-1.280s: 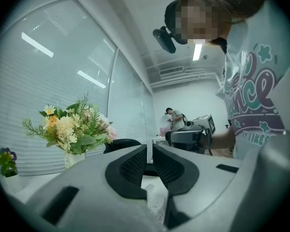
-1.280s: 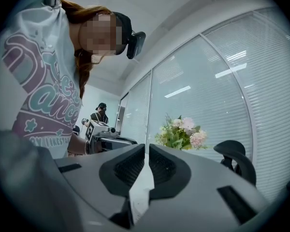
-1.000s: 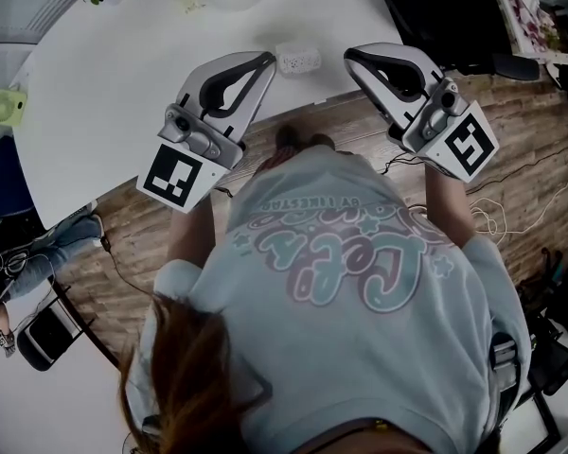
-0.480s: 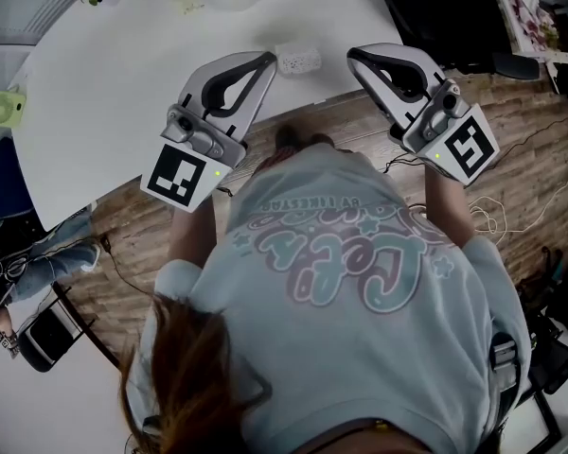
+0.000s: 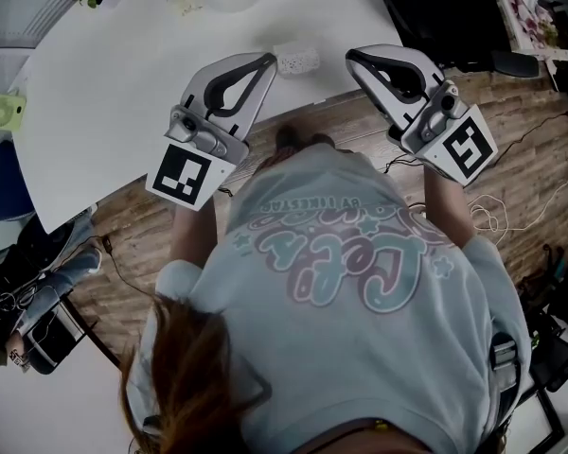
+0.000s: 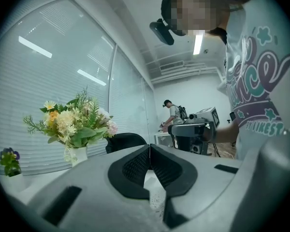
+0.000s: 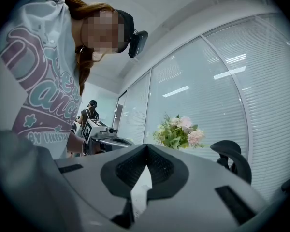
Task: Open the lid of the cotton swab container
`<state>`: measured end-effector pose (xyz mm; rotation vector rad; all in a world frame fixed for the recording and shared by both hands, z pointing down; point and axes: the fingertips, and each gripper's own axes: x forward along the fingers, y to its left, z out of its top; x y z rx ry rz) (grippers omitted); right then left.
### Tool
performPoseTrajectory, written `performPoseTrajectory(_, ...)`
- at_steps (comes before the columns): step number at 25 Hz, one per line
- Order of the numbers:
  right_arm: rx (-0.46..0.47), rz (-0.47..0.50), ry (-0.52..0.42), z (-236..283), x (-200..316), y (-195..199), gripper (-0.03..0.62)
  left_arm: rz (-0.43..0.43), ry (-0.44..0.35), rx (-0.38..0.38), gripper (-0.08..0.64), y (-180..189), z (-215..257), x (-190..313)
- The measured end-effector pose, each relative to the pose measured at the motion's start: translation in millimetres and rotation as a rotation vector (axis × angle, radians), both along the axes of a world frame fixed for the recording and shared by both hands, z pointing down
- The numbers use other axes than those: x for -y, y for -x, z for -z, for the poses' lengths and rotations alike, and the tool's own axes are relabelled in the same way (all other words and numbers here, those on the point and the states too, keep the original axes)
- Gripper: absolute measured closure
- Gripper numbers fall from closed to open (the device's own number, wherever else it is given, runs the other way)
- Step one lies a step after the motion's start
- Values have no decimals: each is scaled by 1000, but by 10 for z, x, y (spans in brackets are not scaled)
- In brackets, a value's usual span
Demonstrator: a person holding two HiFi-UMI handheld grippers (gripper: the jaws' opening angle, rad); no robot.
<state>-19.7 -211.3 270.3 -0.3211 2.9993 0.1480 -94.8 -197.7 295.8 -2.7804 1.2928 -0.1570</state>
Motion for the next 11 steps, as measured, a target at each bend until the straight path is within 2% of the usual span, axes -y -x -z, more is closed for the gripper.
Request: performPoseTrajectory(11, 2, -4, -4, 18, 19, -51, 588, 7, -2, 15, 549, -11, -11, 63)
